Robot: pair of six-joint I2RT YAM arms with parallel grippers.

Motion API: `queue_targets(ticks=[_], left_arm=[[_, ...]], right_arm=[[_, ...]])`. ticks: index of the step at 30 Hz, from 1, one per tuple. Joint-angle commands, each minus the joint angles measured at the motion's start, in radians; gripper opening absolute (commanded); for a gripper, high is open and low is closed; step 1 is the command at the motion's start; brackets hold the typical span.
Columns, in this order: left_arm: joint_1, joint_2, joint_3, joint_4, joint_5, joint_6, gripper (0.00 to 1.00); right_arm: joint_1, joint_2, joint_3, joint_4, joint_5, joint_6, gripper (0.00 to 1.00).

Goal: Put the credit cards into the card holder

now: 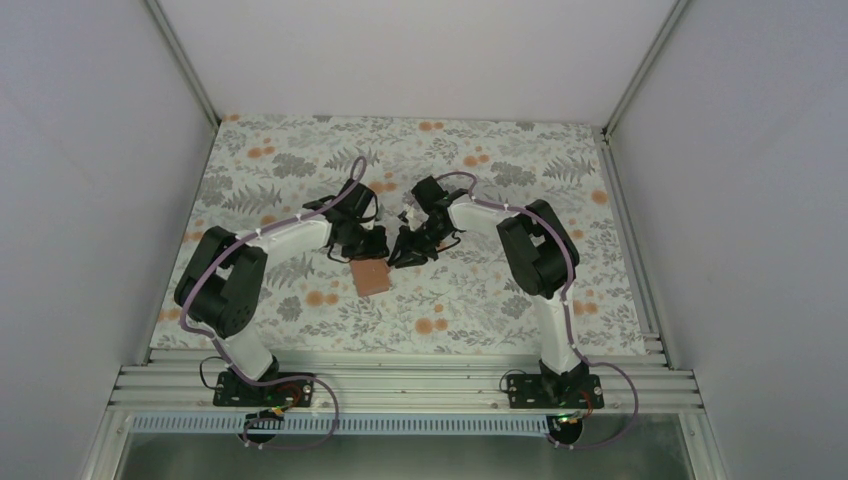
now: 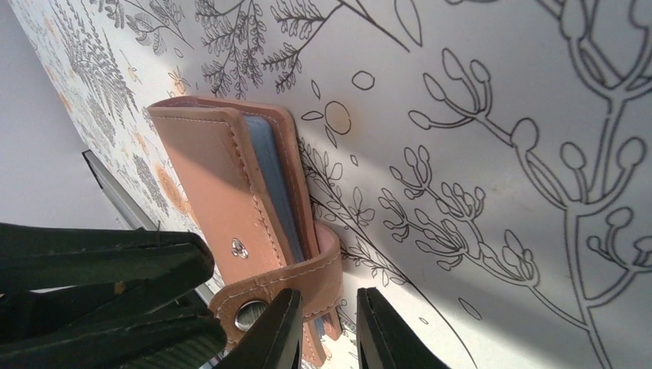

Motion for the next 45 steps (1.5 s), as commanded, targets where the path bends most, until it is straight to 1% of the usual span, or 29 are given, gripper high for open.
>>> queue_targets(ticks=[1,6,10,22,27,33,39,45], left_arm=[[-0.008,-0.007,-0.008,-0.016,-0.033,0.011,0.17],[-0.01,0.001,-0.011,-0.021,-0.036,0.012,0.18],[-0.013,0.007,-0.01,-0.024,-0.035,0.01,0.23],[-0.022,0.021,-0.011,-0.019,-0.019,0.011,0.22],[-0.023,0.021,-0.012,-0.019,-0.019,0.012,0.18],[-0.024,0.017,-0.014,-0.019,-0.021,0.013,0.03],[-0.024,0.003,-0.021,-0.024,-0.033,0.014,0.03],[-0.024,-0.016,-0.027,-0.049,-0.076,0.021,0.02]], right_arm=[[0.003,-0.036,-0.012,0.017,-0.009,0.005,0.2],[0.005,-0.036,-0.014,0.018,-0.011,0.006,0.2],[0.005,-0.035,-0.014,0.02,-0.011,0.009,0.19],[0.005,-0.031,-0.013,0.028,-0.02,0.015,0.19],[0.005,-0.029,-0.011,0.029,-0.021,0.016,0.19],[0.005,-0.027,-0.01,0.028,-0.022,0.017,0.19],[0.005,-0.036,-0.013,0.036,-0.029,0.013,0.19],[0.012,-0.076,-0.045,0.089,-0.092,-0.012,0.19]])
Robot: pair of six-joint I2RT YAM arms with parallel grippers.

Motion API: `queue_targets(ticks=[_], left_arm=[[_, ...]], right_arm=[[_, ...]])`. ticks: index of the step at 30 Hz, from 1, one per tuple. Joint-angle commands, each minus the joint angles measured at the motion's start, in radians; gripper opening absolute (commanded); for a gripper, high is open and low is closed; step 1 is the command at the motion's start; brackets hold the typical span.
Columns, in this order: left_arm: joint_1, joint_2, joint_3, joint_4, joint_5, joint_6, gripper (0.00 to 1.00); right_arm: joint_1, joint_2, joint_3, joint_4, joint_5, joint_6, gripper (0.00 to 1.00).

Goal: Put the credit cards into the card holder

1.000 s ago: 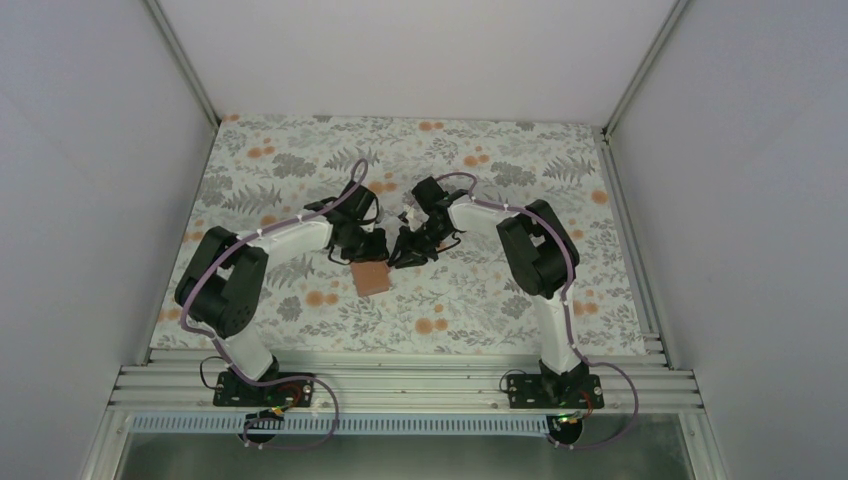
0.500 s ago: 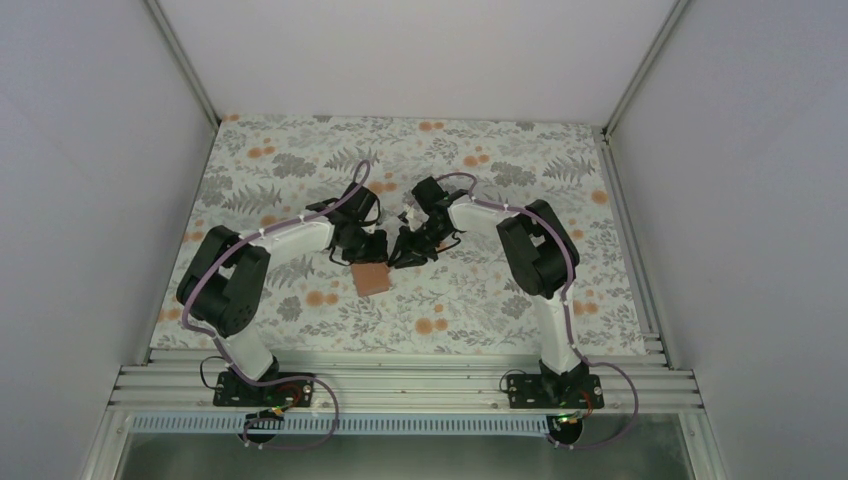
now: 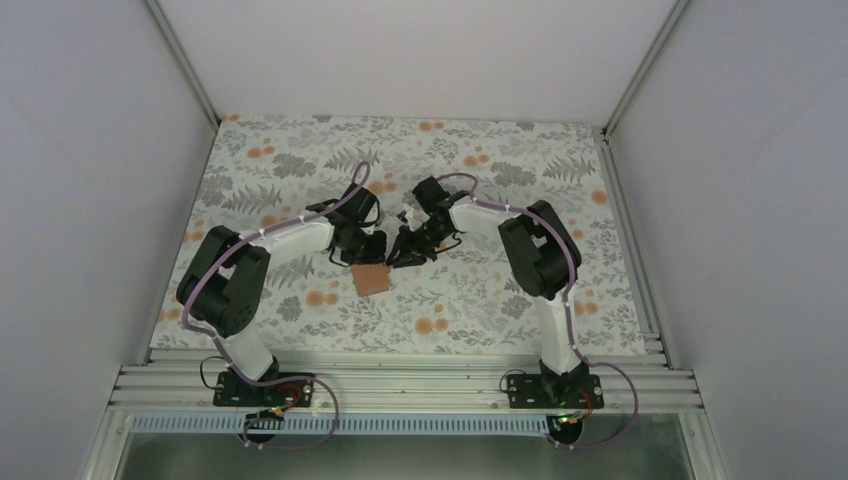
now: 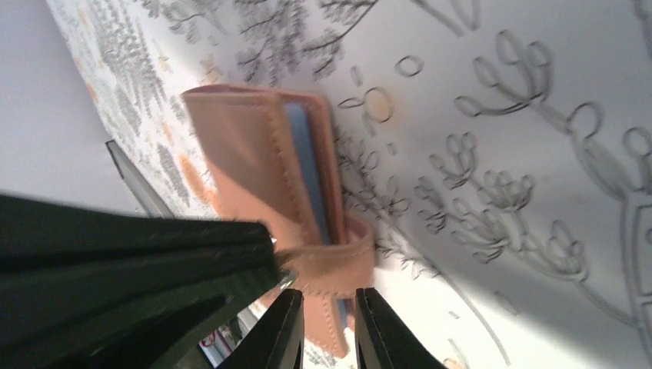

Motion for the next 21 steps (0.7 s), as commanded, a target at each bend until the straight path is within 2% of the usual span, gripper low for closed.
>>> queue_targets(ticks=[1,5,15,21], left_arm=[[-0.006,-0.025,-0.019,-0.028,-0.041,0.019,0.02],[-0.007,-0.016,-0.018,-0.028,-0.044,0.022,0.02],[-0.007,-0.014,-0.024,-0.024,-0.057,0.022,0.02],[-0.006,-0.013,-0.02,-0.029,-0.057,0.027,0.02]], right_arm=[[0.015,-0.073,-0.033,0.058,-0.079,-0.029,0.19],[0.033,-0.079,-0.052,0.071,-0.118,-0.064,0.18],[0.072,-0.03,-0.082,0.168,-0.186,-0.058,0.05],[0.074,0.029,-0.11,0.2,-0.148,-0.047,0.04]])
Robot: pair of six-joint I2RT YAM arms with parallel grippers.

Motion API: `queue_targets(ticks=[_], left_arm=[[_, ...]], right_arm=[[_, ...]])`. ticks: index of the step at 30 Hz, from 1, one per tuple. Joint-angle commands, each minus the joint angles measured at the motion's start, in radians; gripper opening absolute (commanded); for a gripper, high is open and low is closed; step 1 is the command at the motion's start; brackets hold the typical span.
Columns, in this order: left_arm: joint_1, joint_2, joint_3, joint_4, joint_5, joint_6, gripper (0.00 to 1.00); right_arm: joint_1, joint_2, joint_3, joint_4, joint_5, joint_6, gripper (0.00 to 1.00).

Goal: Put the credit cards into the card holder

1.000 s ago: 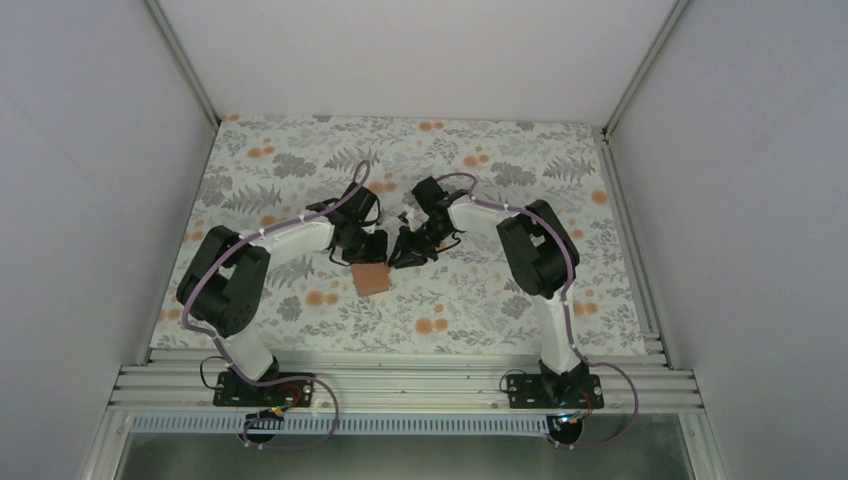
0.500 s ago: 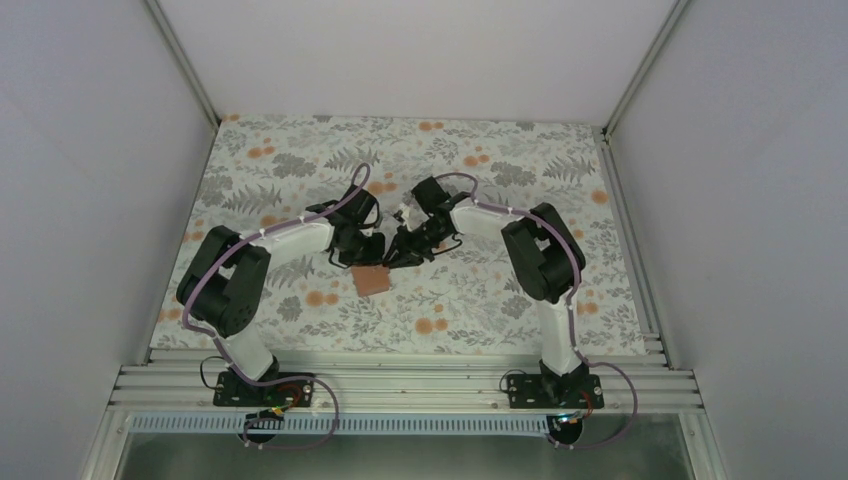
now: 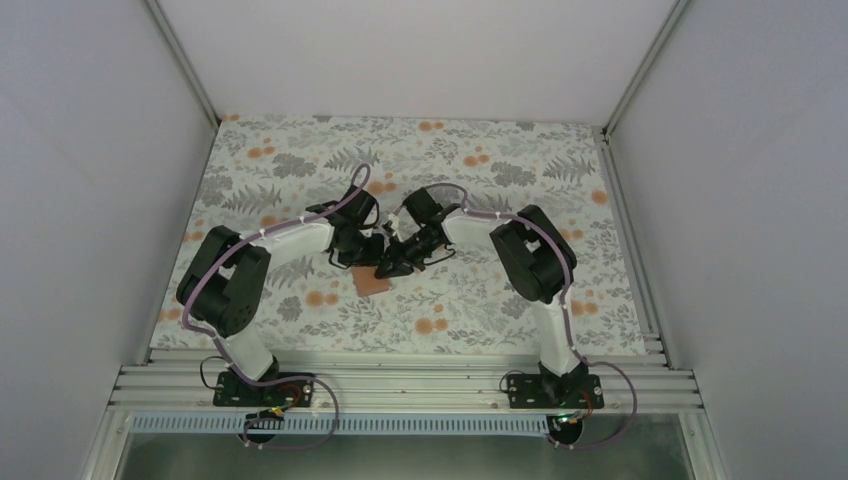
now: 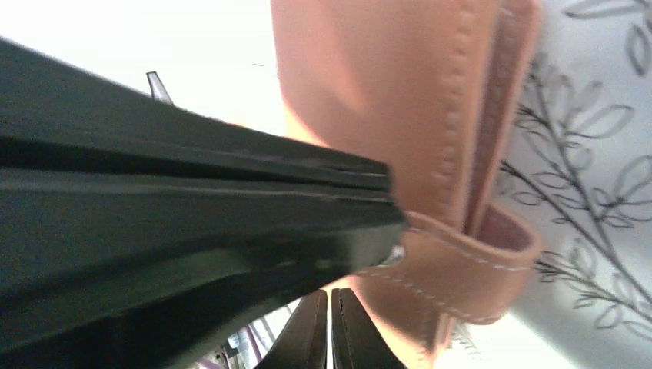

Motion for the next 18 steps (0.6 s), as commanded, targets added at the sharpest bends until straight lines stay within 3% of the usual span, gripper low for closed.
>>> queue_targets(ticks=[1,18], left_arm=[[-0.007,-0.013,-0.005,-0.009,-0.016,0.023,0.02],[-0.005,-0.025,0.008,-0.068,-0.068,0.026,0.02]], right_arm=[[0.008,0.055,-0.036,0.035,0.022,0.002,0.04],[-0.013,0.097,-0.054,-0.044,0.124,0.031,0.04]])
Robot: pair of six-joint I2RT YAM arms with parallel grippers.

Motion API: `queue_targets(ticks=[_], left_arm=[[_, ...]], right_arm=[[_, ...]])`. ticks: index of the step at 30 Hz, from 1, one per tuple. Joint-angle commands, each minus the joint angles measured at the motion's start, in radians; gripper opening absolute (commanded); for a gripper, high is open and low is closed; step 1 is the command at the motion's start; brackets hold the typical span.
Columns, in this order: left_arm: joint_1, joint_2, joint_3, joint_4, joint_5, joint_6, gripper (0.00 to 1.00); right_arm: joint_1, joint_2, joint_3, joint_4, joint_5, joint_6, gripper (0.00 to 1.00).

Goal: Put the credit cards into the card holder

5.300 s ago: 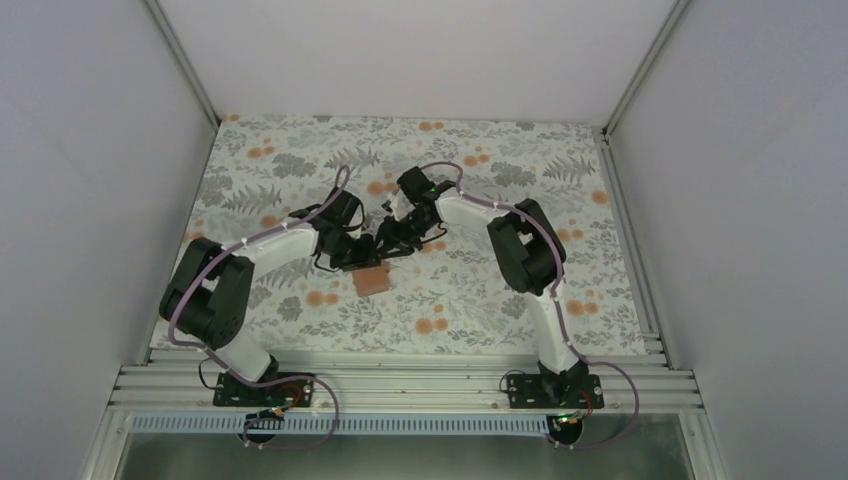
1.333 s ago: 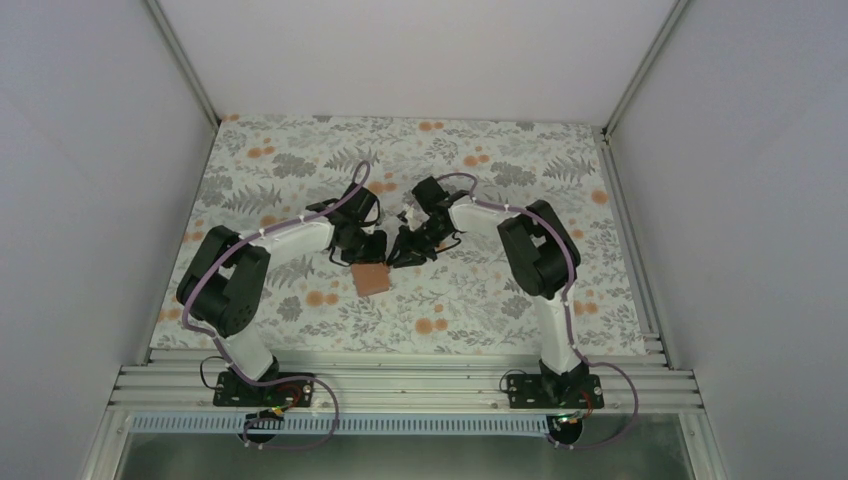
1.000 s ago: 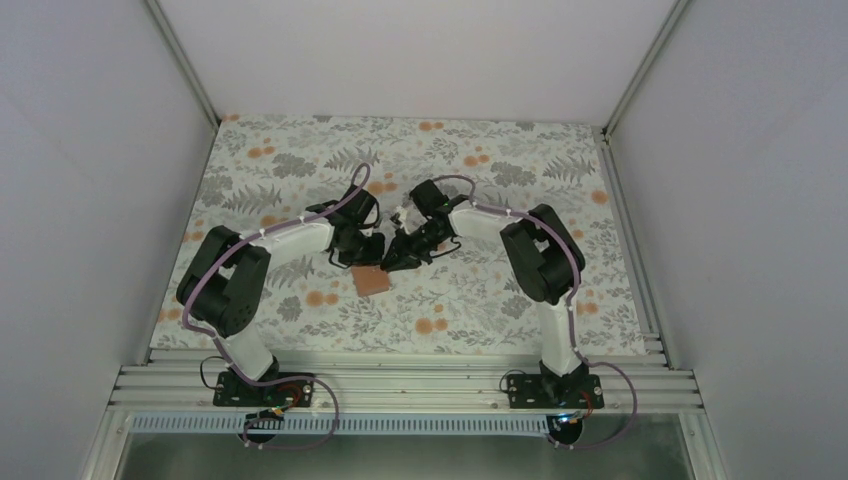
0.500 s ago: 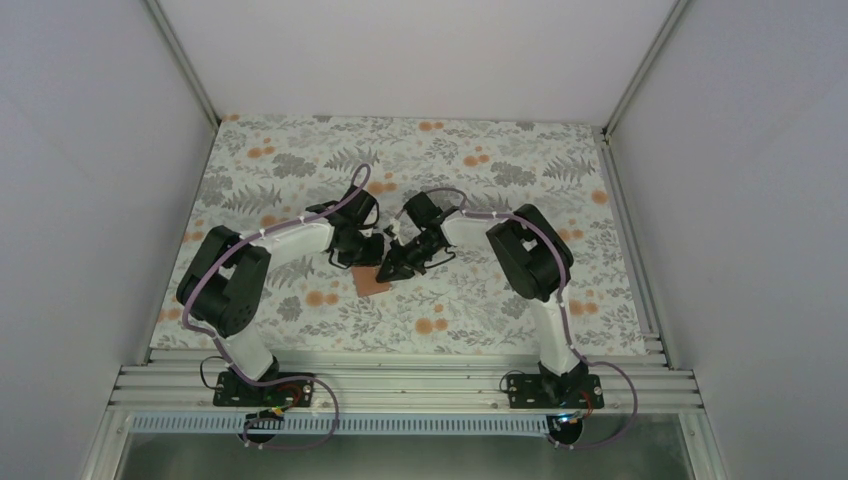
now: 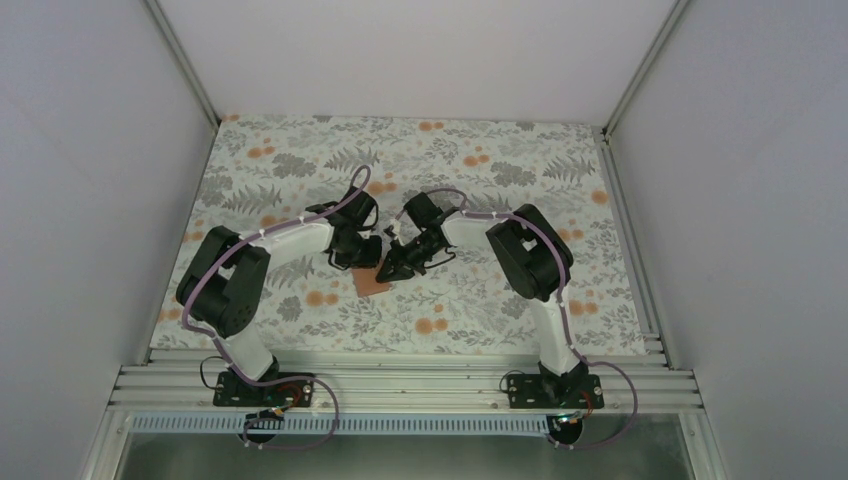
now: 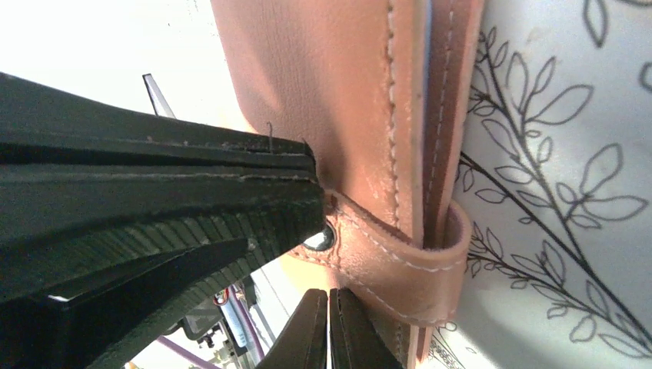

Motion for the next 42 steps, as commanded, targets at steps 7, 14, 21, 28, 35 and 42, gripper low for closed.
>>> queue_targets(ticks=[7,14,21,28,35,42], left_arm=[[-0.006,-0.024,0.016,-0.046,-0.052,0.012,0.02],[-0.006,-0.005,-0.01,-0.016,-0.059,0.019,0.02],[-0.006,-0.016,-0.065,0.007,-0.113,0.027,0.02],[-0.007,-0.03,-0.104,0.035,-0.116,0.028,0.02],[-0.007,-0.063,-0.122,0.052,-0.097,0.026,0.02],[-0.009,-0.087,-0.127,0.056,-0.078,0.018,0.02]], right_arm=[[-0.004,0.071,-0.019,-0.078,0.129,0.008,0.04],[-0.004,0.072,-0.01,-0.085,0.13,0.005,0.04],[-0.007,0.052,0.011,-0.058,0.08,0.023,0.04],[-0.019,0.018,0.064,-0.039,0.028,0.06,0.04],[-0.038,-0.021,0.076,0.005,0.017,0.111,0.04],[-0.049,-0.032,0.055,0.046,0.036,0.143,0.04]])
